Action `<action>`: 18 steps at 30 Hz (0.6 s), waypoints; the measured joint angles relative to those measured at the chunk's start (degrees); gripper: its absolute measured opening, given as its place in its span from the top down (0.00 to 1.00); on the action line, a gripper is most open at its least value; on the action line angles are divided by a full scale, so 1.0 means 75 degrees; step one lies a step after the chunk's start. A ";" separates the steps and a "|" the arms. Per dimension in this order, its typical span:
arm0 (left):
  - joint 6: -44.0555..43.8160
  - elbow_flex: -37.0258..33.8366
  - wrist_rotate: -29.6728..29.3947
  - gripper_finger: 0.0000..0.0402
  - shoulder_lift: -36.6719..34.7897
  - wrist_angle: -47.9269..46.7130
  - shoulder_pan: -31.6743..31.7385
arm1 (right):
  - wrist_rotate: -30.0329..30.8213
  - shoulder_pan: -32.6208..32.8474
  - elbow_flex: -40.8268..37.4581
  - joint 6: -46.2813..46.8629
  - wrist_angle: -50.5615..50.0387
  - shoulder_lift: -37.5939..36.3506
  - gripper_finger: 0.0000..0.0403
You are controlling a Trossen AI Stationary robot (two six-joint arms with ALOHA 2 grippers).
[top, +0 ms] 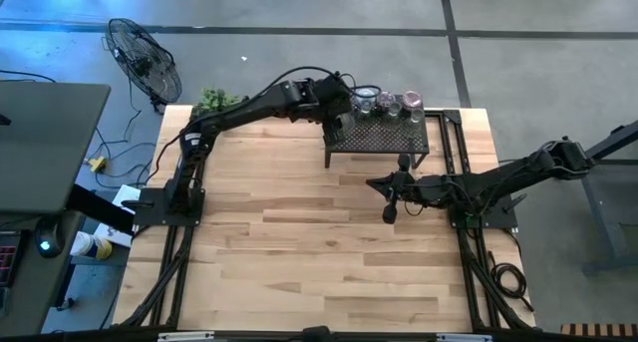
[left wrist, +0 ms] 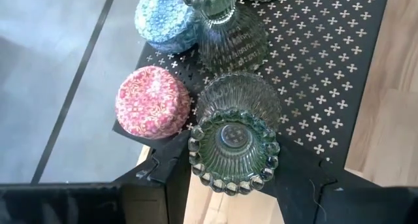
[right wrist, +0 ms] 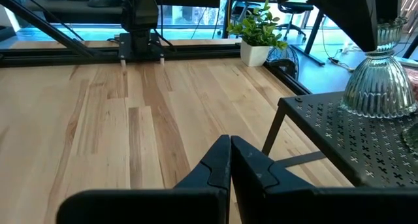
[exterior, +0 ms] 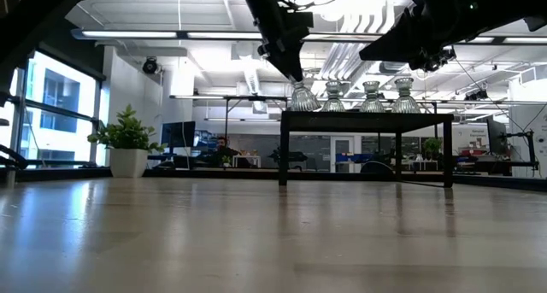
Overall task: Pick & Place candle stick holders
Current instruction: Put the green glass candle holder on the shelf
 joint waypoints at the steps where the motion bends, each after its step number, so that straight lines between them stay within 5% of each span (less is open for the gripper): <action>1: -0.0003 0.0000 0.0004 0.59 -0.0001 0.0000 0.0020 | 0.0001 -0.0002 0.0000 0.0000 0.0000 0.0000 1.00; 18: -0.0749 0.0000 0.0521 0.59 -0.0001 -0.0248 0.0416 | -0.0002 0.0001 0.0000 0.0020 0.0000 0.0000 1.00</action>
